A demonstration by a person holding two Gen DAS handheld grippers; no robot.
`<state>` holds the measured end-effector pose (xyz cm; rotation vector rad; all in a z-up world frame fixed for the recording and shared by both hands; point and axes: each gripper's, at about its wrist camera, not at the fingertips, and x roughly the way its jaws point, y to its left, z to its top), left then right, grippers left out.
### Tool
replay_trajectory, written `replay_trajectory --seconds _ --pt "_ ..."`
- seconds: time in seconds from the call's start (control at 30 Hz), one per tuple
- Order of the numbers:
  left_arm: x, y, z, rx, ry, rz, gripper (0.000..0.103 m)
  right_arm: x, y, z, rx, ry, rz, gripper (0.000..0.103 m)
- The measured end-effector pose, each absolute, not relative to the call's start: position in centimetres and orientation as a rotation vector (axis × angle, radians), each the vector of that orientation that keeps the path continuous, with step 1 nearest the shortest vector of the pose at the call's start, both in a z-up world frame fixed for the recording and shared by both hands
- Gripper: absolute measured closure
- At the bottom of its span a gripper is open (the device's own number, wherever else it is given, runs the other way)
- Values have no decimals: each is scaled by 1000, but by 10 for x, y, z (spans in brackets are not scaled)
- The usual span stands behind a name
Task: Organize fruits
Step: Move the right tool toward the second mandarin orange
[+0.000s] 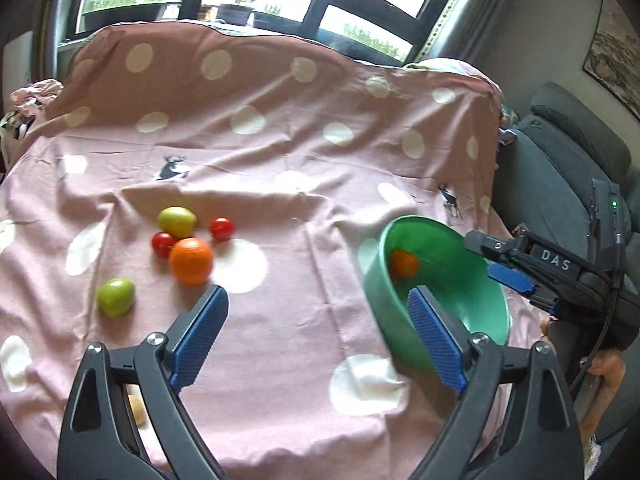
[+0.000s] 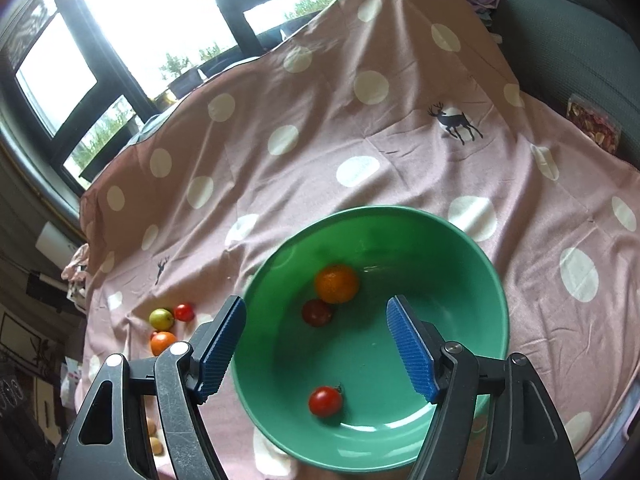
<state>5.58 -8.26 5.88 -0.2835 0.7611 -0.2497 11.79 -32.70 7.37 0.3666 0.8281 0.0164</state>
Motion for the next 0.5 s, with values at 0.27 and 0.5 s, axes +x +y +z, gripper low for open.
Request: replay_trajectory --seconds 0.27,0.5 --pt "41 -11 37 -311 737 -15 11 117 -279 80 317 784 136 30" --pt "50 14 7 -332 820 28 11 130 -225 62 299 798 266 30"
